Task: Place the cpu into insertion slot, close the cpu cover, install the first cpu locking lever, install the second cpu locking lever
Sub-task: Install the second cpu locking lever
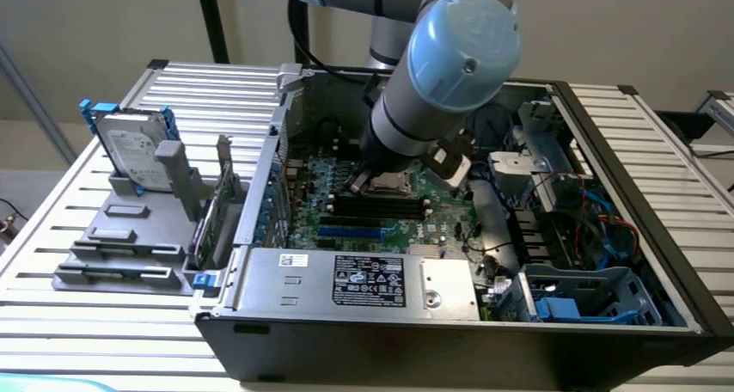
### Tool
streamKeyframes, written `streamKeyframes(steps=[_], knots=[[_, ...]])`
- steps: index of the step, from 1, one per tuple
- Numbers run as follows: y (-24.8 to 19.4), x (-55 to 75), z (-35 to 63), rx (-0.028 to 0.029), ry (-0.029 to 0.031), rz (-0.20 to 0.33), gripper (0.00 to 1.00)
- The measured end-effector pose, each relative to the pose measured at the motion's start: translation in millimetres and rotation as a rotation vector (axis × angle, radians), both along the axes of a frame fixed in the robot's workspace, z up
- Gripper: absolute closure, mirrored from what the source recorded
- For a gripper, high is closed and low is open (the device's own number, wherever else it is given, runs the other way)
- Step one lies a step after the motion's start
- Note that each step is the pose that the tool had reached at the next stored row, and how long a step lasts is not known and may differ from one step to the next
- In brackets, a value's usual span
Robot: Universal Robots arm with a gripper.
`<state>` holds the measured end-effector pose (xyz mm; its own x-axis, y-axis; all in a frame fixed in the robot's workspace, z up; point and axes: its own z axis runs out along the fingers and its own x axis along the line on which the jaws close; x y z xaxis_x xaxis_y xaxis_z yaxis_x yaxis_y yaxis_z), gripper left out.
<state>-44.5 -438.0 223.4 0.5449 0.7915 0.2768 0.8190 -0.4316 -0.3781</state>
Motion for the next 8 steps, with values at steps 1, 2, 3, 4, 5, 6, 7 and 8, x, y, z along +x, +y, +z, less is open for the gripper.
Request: streamKeyframes(steps=[1, 2, 3, 4, 5, 6, 7, 8], knots=[[0.3, -1.1, -1.2, 0.0000, -0.0019, -0.001, 0.89], [0.6, -2.7, -2.6, 0.0002, -0.0038, -0.002, 0.89], [0.9, -4.0, -3.9, 0.0001, -0.0051, -0.004, 0.89], [1.4, -4.8, -4.9, -0.0001, -0.0061, -0.005, 0.89], [1.9, -5.2, -5.8, -0.0003, -0.0071, -0.005, 0.89], [2.5, -5.6, -6.8, -0.0003, -0.0086, -0.006, 0.89], [3.0, -5.8, -7.9, -0.0001, -0.0105, -0.007, 0.89], [3.4, -6.0, -9.0, 0.0000, -0.0130, -0.008, 0.89]])
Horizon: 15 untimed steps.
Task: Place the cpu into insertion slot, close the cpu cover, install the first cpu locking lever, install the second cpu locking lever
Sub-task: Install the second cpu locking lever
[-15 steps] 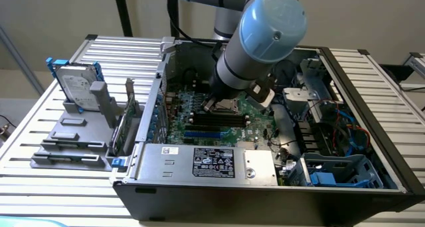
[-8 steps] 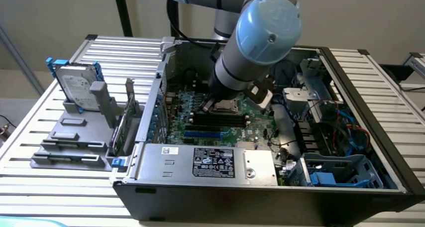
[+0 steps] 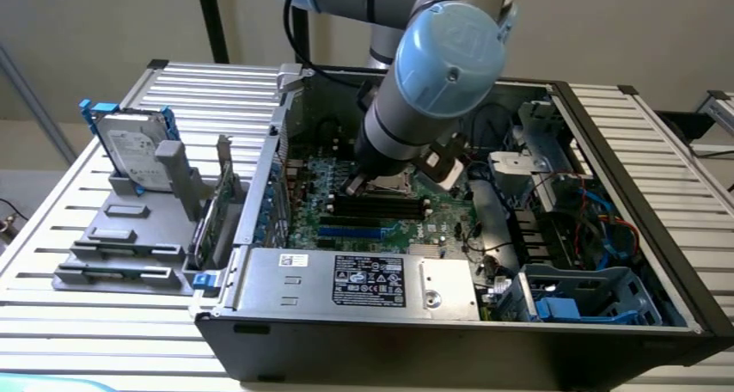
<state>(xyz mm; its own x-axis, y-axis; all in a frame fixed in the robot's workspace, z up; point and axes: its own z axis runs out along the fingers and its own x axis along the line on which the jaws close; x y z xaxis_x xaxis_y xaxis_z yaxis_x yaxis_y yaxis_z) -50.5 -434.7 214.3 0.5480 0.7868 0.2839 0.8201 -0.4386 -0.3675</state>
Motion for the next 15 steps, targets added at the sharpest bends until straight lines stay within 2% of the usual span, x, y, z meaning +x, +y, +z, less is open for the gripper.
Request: streamKeyframes(steps=[4, 11, 15], knots=[[1.9, -2.4, -4.3, 0.0001, -0.0088, -0.006, 0.89], [7.5, -8.4, -11.0, -0.0004, -0.0188, -0.013, 0.89], [8.5, -8.6, -15.0, -0.0047, -0.0283, -0.017, 0.89]])
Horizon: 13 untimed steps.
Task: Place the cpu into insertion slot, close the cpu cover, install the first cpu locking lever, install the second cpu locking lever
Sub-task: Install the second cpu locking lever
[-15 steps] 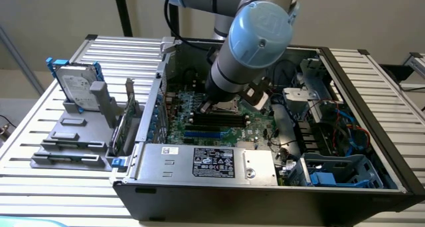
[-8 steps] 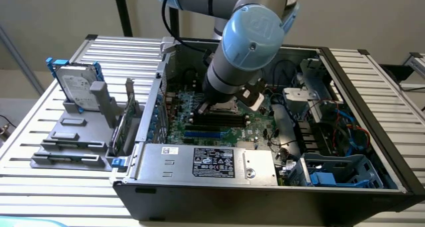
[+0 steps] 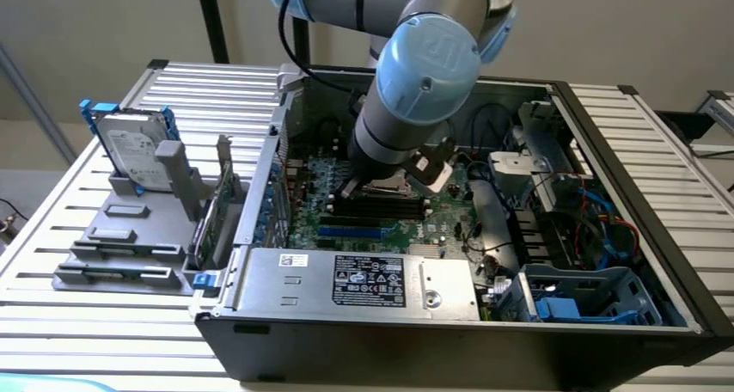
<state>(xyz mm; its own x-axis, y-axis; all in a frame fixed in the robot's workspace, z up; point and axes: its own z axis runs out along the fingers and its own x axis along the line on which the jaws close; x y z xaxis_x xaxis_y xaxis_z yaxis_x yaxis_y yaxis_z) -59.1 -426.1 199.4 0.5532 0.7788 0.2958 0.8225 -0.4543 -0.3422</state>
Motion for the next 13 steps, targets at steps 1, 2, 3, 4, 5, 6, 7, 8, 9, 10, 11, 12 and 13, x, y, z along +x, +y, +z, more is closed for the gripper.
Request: streamKeyframes(steps=[1, 2, 3, 4, 5, 6, 7, 8, 9, 10, 11, 12, 13], knots=[[0.1, -0.2, -1.0, -0.0025, -0.0015, -0.001, 0.89], [0.1, -0.3, -2.1, -0.0056, -0.0026, -0.001, 0.89], [0.2, -0.4, -3.0, -0.0086, -0.0033, -0.001, 0.89], [0.2, -0.5, -3.9, -0.0122, -0.0038, -0.002, 0.89], [0.3, -0.7, -4.7, -0.0154, -0.0041, -0.002, 0.89], [0.3, -0.9, -5.4, -0.0181, -0.0042, -0.003, 0.89], [0.4, -0.9, -6.0, -0.0199, -0.0041, -0.003, 0.89], [0.5, -1.0, -6.3, -0.0208, -0.0041, -0.004, 0.89], [0.7, -1.2, -6.7, -0.0211, -0.0042, -0.004, 0.89], [0.8, -1.3, -7.1, -0.0210, -0.0043, -0.005, 0.89], [0.9, -1.4, -7.4, -0.0211, -0.0042, -0.005, 0.89], [1.0, -1.5, -7.7, -0.0211, -0.0042, -0.006, 0.89], [1.1, -1.7, -8.0, -0.0211, -0.0042, -0.006, 0.89]])
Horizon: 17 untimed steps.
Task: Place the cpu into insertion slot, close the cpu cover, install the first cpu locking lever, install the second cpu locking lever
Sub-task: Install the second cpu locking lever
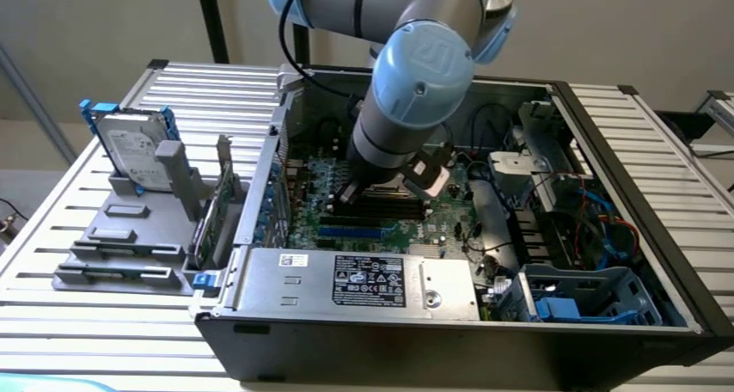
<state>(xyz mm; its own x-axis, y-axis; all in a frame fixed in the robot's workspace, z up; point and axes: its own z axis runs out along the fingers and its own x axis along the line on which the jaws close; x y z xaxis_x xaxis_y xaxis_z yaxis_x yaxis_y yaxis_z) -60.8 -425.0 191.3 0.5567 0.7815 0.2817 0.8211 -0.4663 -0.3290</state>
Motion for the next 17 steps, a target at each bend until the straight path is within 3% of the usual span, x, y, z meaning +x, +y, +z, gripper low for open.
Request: streamKeyframes(steps=[13, 17], knots=[[5.3, -2.5, -3.4, -0.0003, 0.0001, -0.007, 0.89], [5.9, -2.9, -4.3, -0.0084, 0.0000, -0.008, 0.89]])
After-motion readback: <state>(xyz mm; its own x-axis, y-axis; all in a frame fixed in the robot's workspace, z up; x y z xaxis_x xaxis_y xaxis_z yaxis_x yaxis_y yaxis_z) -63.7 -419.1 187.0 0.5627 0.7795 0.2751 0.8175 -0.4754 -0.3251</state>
